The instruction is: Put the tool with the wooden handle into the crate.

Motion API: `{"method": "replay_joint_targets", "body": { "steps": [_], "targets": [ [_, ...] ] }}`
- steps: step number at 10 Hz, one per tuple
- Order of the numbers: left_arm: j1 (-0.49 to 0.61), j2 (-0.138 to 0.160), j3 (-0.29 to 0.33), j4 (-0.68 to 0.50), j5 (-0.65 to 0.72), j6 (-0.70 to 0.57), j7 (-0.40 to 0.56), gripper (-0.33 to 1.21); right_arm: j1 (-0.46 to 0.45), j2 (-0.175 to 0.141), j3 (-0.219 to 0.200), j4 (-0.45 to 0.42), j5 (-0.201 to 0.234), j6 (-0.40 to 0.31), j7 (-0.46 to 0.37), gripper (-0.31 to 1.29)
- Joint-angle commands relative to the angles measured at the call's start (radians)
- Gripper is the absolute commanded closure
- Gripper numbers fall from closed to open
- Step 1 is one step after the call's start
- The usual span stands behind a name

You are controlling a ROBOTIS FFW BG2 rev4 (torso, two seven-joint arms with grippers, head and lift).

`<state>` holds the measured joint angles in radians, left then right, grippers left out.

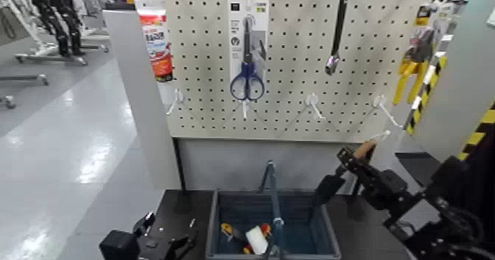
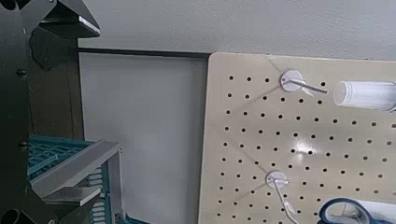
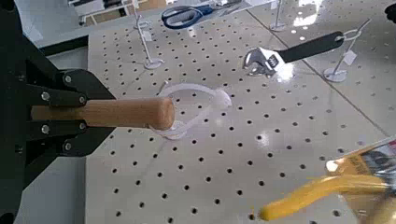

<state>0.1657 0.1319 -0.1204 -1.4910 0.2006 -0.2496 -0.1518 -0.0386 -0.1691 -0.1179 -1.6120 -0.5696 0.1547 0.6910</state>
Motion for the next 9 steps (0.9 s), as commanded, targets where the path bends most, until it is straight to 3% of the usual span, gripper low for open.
{"method": "replay_joint_targets", "body": {
  "steps": [1, 6, 9],
  "targets": [
    [0.0, 0.0, 0.001, 0.0, 0.0, -0.003, 0.0, 0.11, -0.009, 0.016, 0.069, 0.078, -0.058, -0.011, -0.007, 1.07],
    [0.002, 0.0, 0.001, -0.002, 0.005, -0.007, 0.0, 0.11, -0.018, 0.02, 0.122, 0.145, -0.104, 0.045, -0.042, 1.07],
    [0.002, 0.0, 0.001, -0.002, 0.006, -0.007, 0.0, 0.11, -0.021, 0.02, 0.135, 0.147, -0.104, 0.098, -0.064, 1.02]
  ]
}}
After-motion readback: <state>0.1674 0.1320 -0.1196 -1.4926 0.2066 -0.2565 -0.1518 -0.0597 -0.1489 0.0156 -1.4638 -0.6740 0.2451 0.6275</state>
